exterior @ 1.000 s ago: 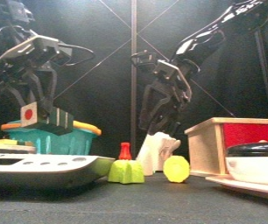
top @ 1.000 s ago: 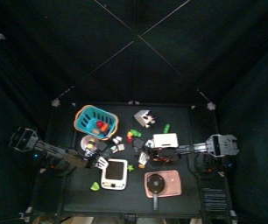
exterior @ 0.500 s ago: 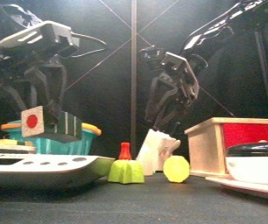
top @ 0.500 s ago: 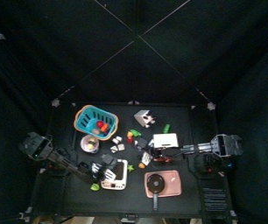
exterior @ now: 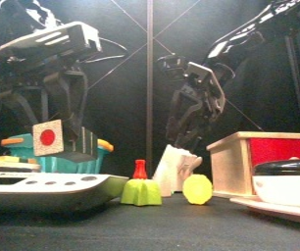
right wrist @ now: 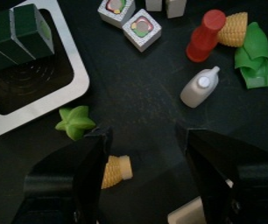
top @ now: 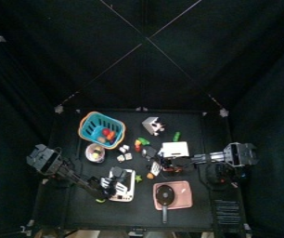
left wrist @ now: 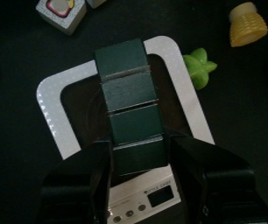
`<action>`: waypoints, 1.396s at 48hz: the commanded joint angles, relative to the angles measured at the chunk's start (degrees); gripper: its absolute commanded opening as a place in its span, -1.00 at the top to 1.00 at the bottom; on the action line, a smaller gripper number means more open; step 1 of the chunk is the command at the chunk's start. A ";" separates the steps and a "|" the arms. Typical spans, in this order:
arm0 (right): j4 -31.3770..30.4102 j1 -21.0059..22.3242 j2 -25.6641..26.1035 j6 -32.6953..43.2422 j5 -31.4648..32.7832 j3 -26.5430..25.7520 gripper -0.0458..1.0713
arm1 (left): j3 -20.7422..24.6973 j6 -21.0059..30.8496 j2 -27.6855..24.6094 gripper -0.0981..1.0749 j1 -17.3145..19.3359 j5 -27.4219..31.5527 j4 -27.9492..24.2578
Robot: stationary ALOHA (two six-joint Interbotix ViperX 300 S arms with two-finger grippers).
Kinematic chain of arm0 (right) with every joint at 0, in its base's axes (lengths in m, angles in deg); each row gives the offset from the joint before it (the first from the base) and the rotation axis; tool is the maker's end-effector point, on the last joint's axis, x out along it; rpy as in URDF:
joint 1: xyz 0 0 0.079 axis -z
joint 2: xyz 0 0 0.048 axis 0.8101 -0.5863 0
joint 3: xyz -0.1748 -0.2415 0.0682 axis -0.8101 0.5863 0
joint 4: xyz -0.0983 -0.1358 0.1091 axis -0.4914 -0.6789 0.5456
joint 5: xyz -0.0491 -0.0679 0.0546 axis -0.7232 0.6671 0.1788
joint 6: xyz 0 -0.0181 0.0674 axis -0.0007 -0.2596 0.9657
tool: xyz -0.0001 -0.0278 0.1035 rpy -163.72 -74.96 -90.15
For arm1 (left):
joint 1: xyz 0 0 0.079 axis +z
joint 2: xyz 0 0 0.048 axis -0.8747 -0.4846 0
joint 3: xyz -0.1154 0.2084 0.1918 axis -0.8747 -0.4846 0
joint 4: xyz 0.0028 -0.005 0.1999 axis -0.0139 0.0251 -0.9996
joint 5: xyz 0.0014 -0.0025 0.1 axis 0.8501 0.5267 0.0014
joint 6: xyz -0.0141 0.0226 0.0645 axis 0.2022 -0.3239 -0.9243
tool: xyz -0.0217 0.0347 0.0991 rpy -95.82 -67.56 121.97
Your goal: Place green sushi roll on stovetop
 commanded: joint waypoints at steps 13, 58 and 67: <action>-0.26 0.09 2.20 -0.09 -0.35 -0.18 -0.71 | 1.49 0.44 -0.62 -0.18 -0.09 0.00 2.99; -0.26 0.09 1.85 -0.09 -0.44 -0.26 -0.71 | 1.41 0.44 -0.79 -0.72 -0.09 -2.02 2.72; -0.26 0.09 1.76 -0.09 -0.35 -0.26 -0.71 | 1.49 0.53 0.00 -0.72 -0.09 -1.41 1.41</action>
